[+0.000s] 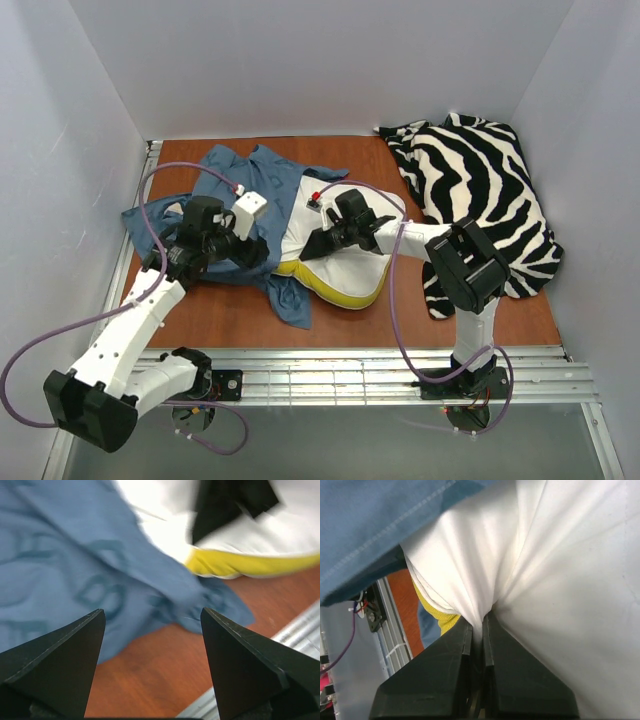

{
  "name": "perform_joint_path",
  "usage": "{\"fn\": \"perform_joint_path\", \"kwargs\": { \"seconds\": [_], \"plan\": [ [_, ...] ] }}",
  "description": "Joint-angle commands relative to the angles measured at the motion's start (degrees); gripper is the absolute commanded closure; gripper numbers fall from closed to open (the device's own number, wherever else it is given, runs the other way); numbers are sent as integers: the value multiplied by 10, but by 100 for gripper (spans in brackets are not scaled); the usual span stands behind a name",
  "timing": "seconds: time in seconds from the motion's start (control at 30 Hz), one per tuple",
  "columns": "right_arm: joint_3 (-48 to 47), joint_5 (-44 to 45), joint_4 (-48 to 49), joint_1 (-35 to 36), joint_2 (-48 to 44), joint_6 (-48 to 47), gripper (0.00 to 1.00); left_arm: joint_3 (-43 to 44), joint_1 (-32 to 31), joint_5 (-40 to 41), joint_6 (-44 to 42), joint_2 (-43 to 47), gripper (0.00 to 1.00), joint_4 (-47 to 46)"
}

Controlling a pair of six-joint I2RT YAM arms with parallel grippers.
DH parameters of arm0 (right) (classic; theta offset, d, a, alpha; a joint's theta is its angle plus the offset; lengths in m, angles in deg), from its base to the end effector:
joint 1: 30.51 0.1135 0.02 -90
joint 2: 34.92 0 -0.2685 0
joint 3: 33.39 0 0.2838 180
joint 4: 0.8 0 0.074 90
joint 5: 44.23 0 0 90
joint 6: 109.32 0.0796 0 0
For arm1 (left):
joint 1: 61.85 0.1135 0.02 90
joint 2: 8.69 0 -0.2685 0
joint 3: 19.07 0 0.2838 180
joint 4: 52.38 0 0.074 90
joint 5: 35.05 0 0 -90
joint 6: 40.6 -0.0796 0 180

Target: Put the pillow into the pillowcase

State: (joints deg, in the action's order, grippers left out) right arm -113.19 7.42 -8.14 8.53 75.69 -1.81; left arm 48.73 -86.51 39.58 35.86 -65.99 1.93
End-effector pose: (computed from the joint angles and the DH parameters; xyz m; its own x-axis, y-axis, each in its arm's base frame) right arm 0.3305 0.3316 0.1352 -0.7202 -0.2803 -0.6346 -0.6881 0.4049 0.6021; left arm 0.2300 -0.1288 0.2868 -0.4768 0.4673 -0.7445 0.7074 0.7067 -0.0094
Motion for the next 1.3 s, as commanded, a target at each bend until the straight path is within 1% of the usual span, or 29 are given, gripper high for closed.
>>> {"fn": "perform_joint_path", "kwargs": {
  "seconds": [0.0,0.03,0.1,0.13,0.2,0.27,0.3,0.33,0.37,0.4,0.43,0.47,0.5,0.53,0.57,0.6,0.63,0.67,0.7,0.77,0.8,0.87,0.9,0.97,1.0,1.13,1.17,1.27],
  "plan": [
    [37,1,28,19,-11,-13,99,31,37,78,23,-35,27,0],
    [43,2,29,28,-12,-19,99,32,37,100,20,-65,27,3],
    [49,9,29,36,-10,-26,99,28,38,96,19,-87,26,10],
    [53,9,28,40,-9,-28,99,28,37,83,21,-101,26,5],
    [59,7,28,41,-7,-34,99,38,38,61,33,-125,25,-32],
    [80,7,29,42,-14,-51,99,91,39,64,60,-192,25,-70],
    [88,9,28,46,-25,-63,99,124,38,65,77,-222,25,-73],
    [106,10,28,50,-32,-76,99,184,39,67,86,-259,25,-78],
    [115,16,26,54,-40,-91,99,220,39,70,91,-318,25,-80],
    [126,24,21,60,-58,-131,99,250,39,62,84,-351,25,-80],
    [135,34,18,75,-69,-147,99,308,37,54,82,-379,25,-75],
    [148,46,14,83,-77,-164,99,331,33,46,79,-432,25,-76],
    [146,47,3,100,-85,-195,99,353,32,38,64,-456,25,-73],
    [135,49,-49,105,-87,-215,94,380,26,35,58,-480,25,-63],
    [106,59,-88,106,-92,-226,85,414,23,39,52,-520,25,-63],
    [98,60,-114,90,-116,-228,53,432,23,49,47,-535,24,-64],
    [92,56,-116,74,-135,-226,24,448,23,52,46,-552,24,-60],
    [78,47,-116,55,-154,-226,2,474,23,53,46,-563,24,-58],
    [61,50,-119,17,-182,-224,1,484,23,56,47,-582,24,-57],
    [22,43,-163,-28,-188,-233,1,501,23,54,49,-594,23,-55],
    [-20,48,-177,-66,-182,-238,1,510,23,49,51,-601,23,-55],
    [-51,72,-211,-99,-164,-266,1,515,23,47,55,-604,22,-56],
    [-67,85,-218,-121,-141,-275,1,515,23,42,57,-606,22,-57],
    [-90,103,-251,-136,-113,-302,1,517,23,44,55,-608,22,-56],
    [-99,103,-259,-148,-80,-306,1,519,23,44,55,-609,21,-55],
    [-141,89,-297,-159,-6,-333,1,540,22,51,51,-625,21,-43],
    [-145,89,-303,-158,15,-340,1,545,20,60,49,-636,21,-39],
    [-146,100,-303,-158,41,-347,1,565,11,75,35,-660,21,-33]
  ]
}}
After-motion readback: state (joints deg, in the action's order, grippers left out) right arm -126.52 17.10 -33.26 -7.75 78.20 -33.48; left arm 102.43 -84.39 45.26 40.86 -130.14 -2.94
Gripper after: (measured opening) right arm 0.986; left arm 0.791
